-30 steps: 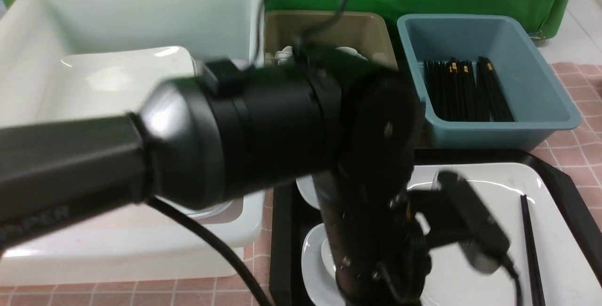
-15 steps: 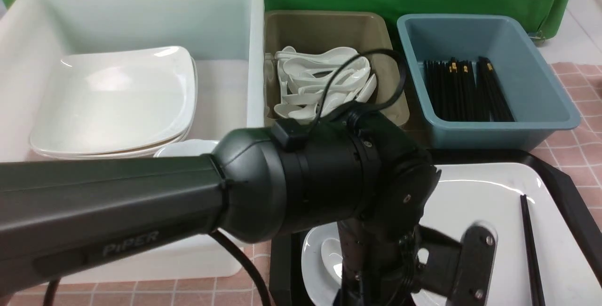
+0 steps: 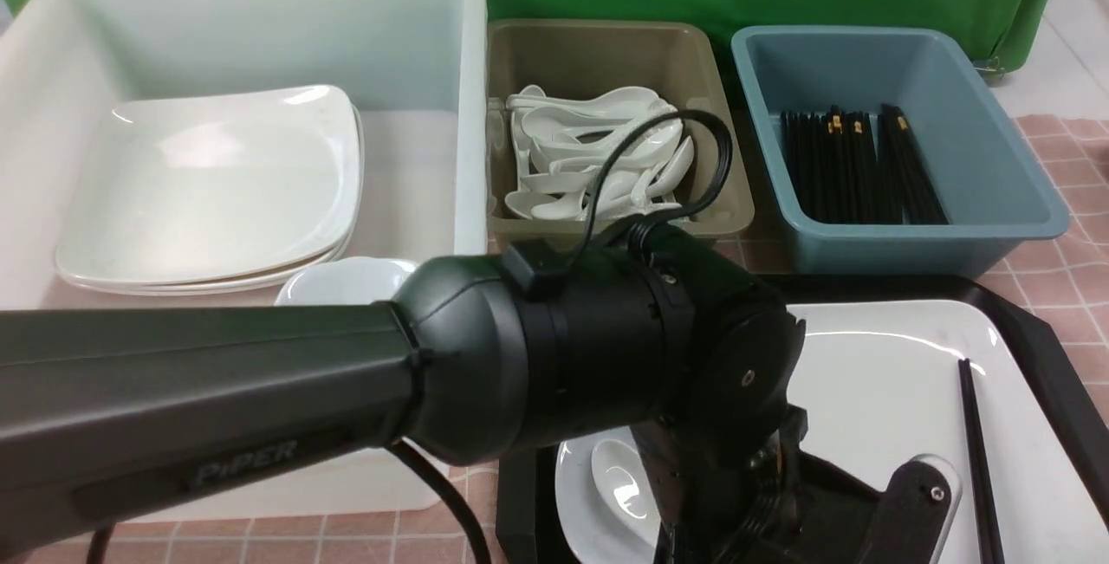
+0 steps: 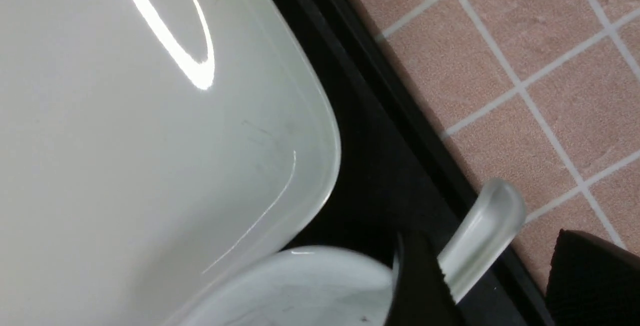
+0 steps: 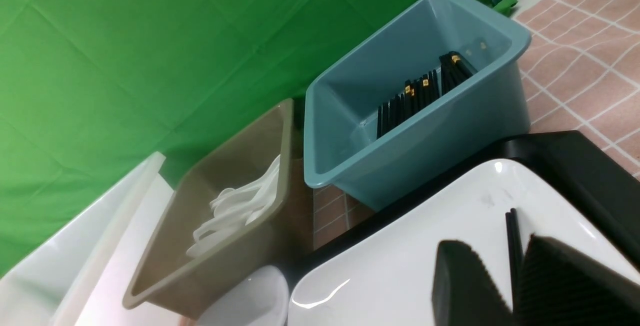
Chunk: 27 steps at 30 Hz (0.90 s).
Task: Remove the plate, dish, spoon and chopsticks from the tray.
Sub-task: Use the left arm to grab a soup spoon from the plate
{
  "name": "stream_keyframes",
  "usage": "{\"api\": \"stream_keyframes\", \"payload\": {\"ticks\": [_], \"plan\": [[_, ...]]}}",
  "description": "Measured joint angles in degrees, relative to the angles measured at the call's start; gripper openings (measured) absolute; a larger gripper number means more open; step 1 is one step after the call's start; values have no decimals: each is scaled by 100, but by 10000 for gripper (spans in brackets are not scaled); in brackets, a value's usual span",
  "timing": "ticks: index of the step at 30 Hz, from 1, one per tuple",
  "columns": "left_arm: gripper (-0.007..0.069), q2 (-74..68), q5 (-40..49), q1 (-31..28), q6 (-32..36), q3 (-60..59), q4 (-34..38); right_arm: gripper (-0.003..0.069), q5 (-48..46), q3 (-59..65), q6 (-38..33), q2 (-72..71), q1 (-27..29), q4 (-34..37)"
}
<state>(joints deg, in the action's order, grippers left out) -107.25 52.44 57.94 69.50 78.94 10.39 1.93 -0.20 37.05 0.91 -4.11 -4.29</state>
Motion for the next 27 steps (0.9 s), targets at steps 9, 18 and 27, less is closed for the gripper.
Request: {"api": "stream_keyframes", "payload": {"ticks": [9,18,27], "plan": [[288,-195,-149,0,102,-161,-61,241,0,0,0,0,0,0],[223,-414,-376,0,87,-161,-61,241,0,0,6,0,0,0],[202,-464,-365,0,87,-161,-61,241,0,0,6,0,0,0]]}}
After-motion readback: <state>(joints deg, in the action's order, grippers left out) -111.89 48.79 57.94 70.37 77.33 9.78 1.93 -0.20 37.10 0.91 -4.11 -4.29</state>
